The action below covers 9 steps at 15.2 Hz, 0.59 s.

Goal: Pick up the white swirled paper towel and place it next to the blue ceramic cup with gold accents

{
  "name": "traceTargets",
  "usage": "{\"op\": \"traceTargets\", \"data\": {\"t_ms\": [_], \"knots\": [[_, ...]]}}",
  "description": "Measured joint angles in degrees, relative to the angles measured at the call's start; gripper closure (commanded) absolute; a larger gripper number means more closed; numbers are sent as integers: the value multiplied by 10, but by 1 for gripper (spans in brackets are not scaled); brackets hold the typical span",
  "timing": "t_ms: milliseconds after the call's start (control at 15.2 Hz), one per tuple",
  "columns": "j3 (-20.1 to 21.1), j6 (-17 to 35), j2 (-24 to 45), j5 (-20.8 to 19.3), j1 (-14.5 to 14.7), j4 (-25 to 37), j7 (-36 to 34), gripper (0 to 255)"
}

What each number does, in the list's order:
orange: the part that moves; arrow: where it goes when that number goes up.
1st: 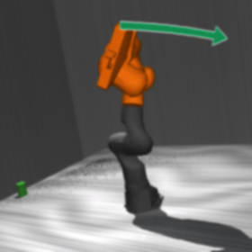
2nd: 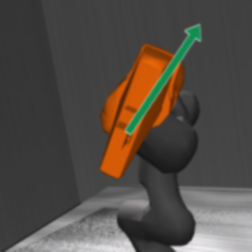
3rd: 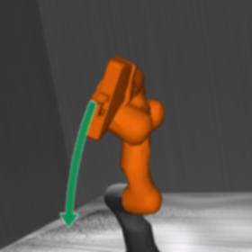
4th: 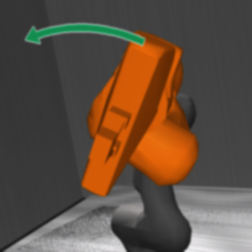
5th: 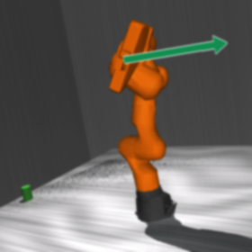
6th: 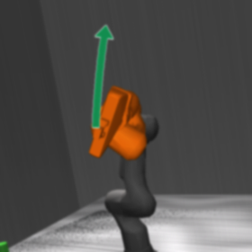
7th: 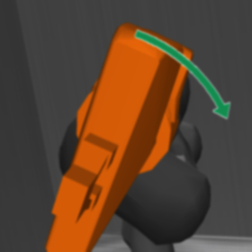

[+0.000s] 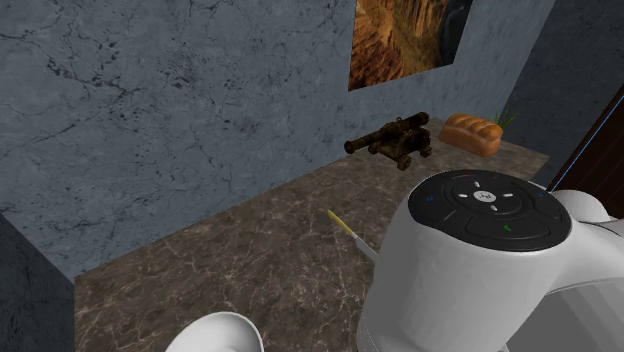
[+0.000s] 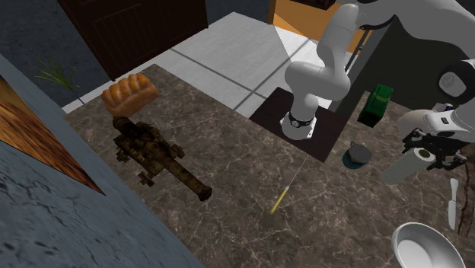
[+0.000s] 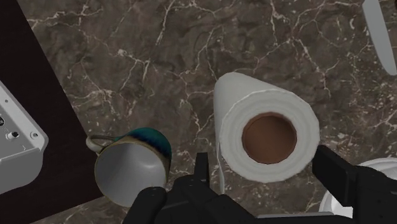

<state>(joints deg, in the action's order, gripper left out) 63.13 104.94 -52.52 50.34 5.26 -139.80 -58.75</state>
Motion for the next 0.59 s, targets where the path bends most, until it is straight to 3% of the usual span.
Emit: {"op": "traceTargets", "data": {"t_ms": [330,594], "knots": [[0,0,0,0,0,0,0,0],[-47,-48,-4,-33,3,33,-6,0]]}}
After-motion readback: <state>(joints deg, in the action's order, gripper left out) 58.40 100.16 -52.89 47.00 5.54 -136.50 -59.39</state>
